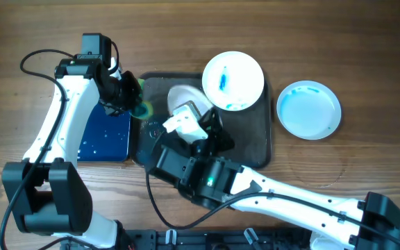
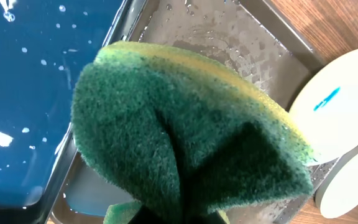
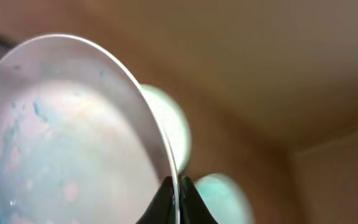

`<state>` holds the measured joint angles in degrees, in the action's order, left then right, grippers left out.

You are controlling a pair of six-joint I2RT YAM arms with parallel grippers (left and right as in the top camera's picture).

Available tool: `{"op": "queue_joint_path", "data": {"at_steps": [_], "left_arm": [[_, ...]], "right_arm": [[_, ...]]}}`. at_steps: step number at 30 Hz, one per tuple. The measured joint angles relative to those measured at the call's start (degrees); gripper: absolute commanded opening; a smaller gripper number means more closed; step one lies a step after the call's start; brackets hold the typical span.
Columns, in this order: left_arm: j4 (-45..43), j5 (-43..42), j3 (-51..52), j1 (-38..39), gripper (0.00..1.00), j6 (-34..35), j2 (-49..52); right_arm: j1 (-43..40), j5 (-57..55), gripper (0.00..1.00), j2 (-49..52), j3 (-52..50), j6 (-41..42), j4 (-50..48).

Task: Clean dirty plates on tray and stack at the side
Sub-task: 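Lift the second plate with the right gripper and stack it on the first, then grip the last plate's rim with the right gripper and drag it center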

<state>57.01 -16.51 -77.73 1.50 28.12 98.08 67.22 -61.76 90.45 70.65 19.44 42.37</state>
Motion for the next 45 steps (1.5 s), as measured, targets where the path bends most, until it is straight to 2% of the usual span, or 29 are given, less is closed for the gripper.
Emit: {"op": "queue_joint_path", "data": {"at_steps": [4, 10, 12, 14, 19, 28, 37, 45], "left_arm": [[0.17, 0.02, 0.0, 0.0, 0.04, 0.0, 0.0], [-0.17, 0.2, 0.0, 1.49, 0.04, 0.0, 0.0], [-0.22, 0.63, 0.0, 2.25, 0.04, 0.0, 0.0], [-0.24, 0.96, 0.0, 2.6, 0.04, 0.0, 0.0], [-0.52, 1.62, 0.0, 3.28, 0.04, 0.0, 0.0], [-0.63, 1.7, 0.0, 3.76, 0.04, 0.0, 0.0], [-0.61, 1.7, 0.0, 3.76, 0.04, 0.0, 0.0], [-0.68, 1.7, 0.0, 3.76, 0.04, 0.0, 0.0]], "right_arm": [[-8.52, 23.06, 0.04, -1.77, 0.0, 8.07, 0.79], [-43.21, 56.33, 0.04, -13.31, 0.0, 11.37, 3.85], [-57.35, 61.16, 0.04, -16.0, 0.02, 11.34, 6.05], [-68.0, 64.65, 0.04, -16.48, 0.0, 11.1, 8.41], [-80.02, 65.75, 0.04, -11.1, -2.54, 10.25, 6.27], [-82.38, 63.17, 0.04, 8.5, -3.56, 9.84, 5.86], [-82.38, 59.84, 0.05, 10.67, -3.56, 9.57, 10.1], [-82.66, 58.73, 0.3, 10.58, -3.32, 6.45, 15.82]]}}
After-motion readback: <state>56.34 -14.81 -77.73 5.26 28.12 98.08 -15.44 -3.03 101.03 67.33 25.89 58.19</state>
